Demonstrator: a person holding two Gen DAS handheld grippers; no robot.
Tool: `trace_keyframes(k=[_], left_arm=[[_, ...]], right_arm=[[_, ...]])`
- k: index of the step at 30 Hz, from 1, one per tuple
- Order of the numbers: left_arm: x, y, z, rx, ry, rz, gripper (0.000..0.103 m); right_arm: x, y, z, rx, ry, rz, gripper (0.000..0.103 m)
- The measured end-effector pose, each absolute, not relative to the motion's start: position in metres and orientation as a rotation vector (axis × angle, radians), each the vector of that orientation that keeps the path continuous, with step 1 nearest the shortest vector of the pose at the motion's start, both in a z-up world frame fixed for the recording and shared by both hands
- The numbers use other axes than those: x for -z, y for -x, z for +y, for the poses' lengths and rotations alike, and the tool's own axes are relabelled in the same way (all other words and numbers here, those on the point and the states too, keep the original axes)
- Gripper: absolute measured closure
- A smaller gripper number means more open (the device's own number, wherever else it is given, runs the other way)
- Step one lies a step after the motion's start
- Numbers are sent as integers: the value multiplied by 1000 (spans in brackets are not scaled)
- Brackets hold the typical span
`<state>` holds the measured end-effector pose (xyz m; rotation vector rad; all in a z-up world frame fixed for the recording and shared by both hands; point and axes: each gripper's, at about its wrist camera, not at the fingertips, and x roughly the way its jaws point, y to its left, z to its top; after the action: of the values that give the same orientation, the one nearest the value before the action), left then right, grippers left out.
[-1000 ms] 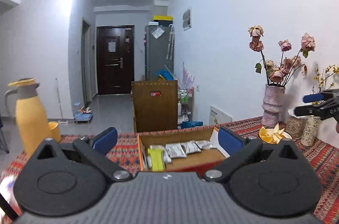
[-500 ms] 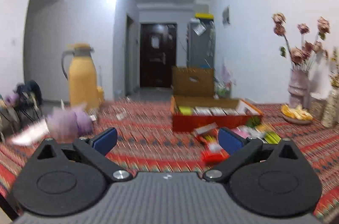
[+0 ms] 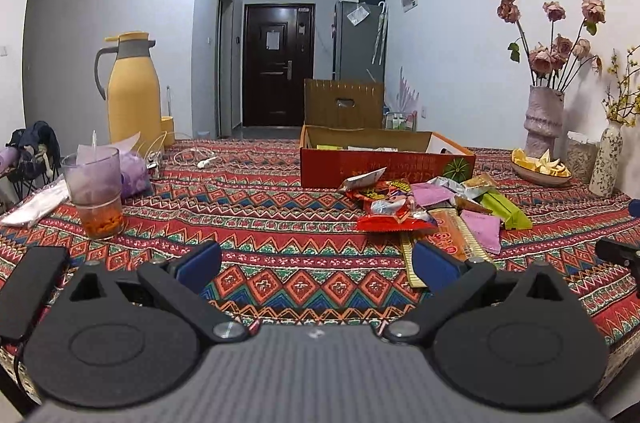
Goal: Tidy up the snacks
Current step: 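Move both open tools back from the box to the snack pile, then grasp a cracker packet with the left tool while the right tool grasps another cracker packet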
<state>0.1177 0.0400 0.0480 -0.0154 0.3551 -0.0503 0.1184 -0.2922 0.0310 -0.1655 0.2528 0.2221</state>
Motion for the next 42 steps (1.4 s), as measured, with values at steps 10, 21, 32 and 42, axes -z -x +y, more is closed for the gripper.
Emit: trace_keyframes(k=[10,21,32,42], left_arm=[[-47,-159,42,59,60,416,0],[-71,-277,31,140,176,516,0],[-37,-448,-5,188,124,692,7],[-1,-495,0,167,177,798,49]], right_arm=[[-32,-151,-309,-233,109,316,1],[-51,-256,-338,-235,-162,428,26],[-31,-411,-346,-250,-121,571,45],[6,-454,-342,-207,-190,562,87]])
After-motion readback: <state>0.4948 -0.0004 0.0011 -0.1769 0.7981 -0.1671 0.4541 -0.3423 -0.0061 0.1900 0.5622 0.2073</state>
